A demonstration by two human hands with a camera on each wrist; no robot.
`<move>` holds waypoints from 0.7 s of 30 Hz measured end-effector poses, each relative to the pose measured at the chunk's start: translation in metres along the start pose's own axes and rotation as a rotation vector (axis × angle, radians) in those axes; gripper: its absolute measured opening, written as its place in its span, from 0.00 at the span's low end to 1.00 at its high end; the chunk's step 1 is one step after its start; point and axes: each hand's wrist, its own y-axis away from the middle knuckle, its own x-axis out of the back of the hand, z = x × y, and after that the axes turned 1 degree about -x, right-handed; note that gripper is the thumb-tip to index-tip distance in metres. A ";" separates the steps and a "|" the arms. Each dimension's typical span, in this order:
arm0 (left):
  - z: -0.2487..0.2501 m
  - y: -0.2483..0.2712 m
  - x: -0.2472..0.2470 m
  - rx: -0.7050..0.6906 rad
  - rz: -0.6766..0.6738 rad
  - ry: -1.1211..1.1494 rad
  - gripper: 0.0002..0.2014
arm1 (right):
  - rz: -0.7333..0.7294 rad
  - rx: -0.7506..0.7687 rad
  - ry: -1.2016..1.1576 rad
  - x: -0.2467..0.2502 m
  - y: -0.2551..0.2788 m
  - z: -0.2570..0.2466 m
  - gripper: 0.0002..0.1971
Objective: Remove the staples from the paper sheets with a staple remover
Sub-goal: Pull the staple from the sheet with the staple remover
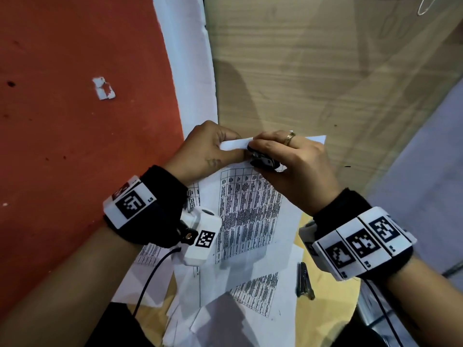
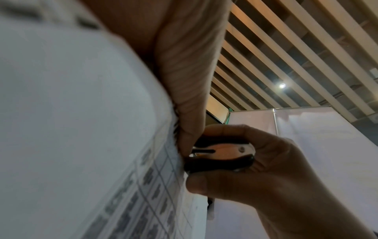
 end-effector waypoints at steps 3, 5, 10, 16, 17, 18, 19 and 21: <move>0.002 0.001 -0.001 0.002 0.022 0.023 0.21 | 0.016 -0.023 -0.016 0.004 0.001 -0.003 0.14; 0.003 0.003 -0.001 0.009 0.028 0.024 0.19 | 0.029 -0.037 -0.045 0.007 0.002 -0.005 0.15; 0.005 0.002 -0.002 0.021 0.037 -0.012 0.20 | 0.043 -0.004 -0.023 0.005 0.002 -0.007 0.14; 0.006 0.001 0.000 0.019 0.027 -0.023 0.21 | 0.047 0.016 -0.011 0.004 0.000 -0.006 0.12; 0.006 0.001 0.001 0.014 0.024 -0.029 0.21 | 0.046 0.017 -0.007 0.004 0.000 -0.006 0.12; 0.006 0.000 0.001 0.011 0.020 -0.034 0.21 | 0.046 0.017 -0.003 0.005 0.000 -0.006 0.12; 0.006 0.001 0.001 0.008 0.011 -0.035 0.22 | 0.048 0.015 -0.001 0.005 0.000 -0.007 0.12; 0.006 0.001 0.001 0.013 -0.009 -0.025 0.21 | 0.055 0.009 0.001 0.005 0.000 -0.008 0.10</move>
